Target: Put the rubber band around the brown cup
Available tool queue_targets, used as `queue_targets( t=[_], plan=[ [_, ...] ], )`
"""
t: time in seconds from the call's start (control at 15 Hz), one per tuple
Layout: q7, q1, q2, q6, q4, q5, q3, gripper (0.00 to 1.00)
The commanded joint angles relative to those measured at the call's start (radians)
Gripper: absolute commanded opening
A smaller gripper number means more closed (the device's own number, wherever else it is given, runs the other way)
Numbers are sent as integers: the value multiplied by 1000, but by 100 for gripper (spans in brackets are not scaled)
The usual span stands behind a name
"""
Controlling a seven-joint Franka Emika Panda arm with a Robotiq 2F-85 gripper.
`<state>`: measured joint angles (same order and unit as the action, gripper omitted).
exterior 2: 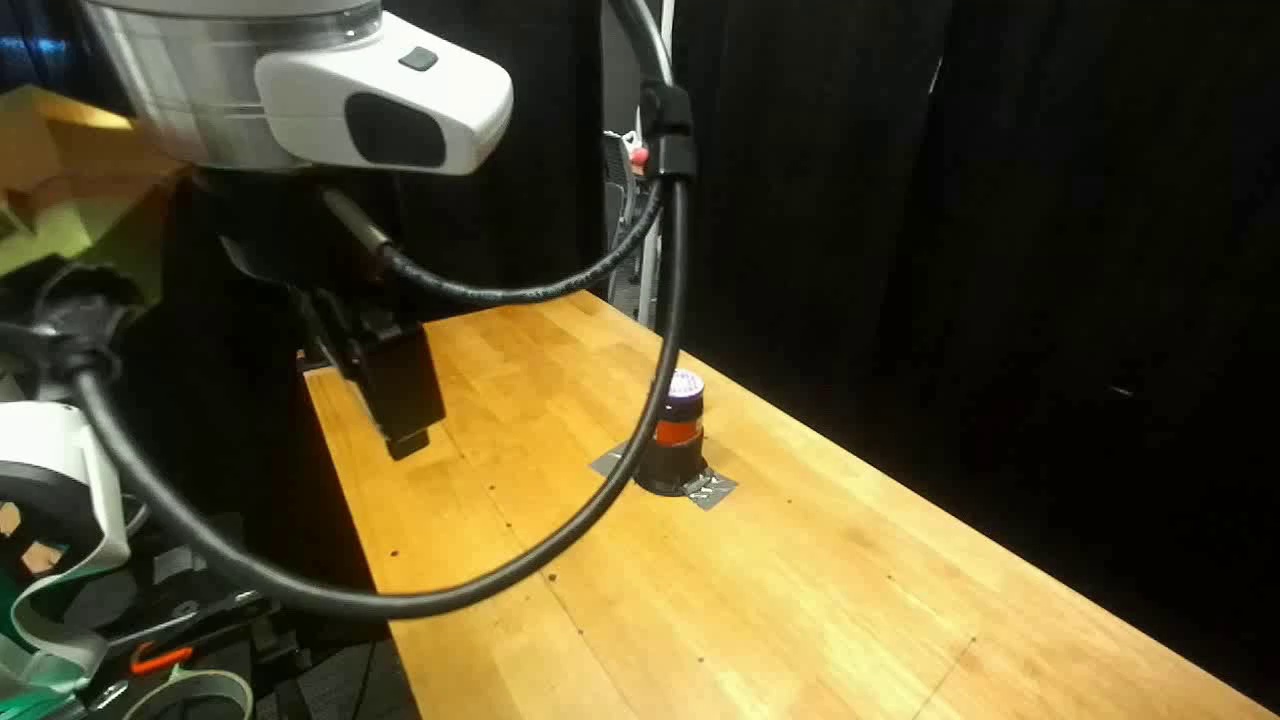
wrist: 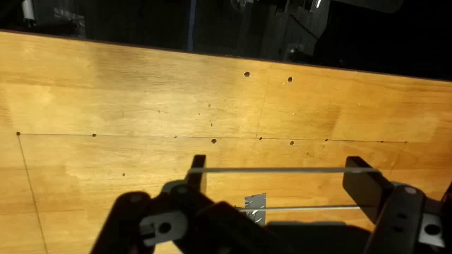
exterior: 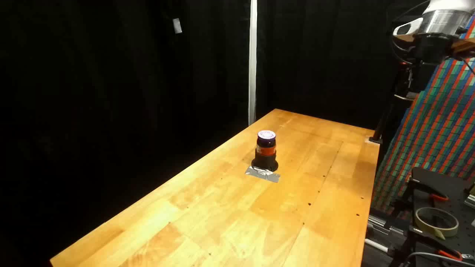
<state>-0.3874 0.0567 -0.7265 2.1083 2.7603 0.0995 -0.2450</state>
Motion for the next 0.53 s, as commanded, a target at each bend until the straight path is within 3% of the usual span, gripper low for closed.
queue_targets(
  t=[0.0,0.33,0.47],
  plan=[
    [-7,-12,2,-3,-2,10,12,100],
    [-7,-12,2,-3,-3,10,12,100],
    [64,-7,38,-8,-49,-7,76,100]
  ],
)
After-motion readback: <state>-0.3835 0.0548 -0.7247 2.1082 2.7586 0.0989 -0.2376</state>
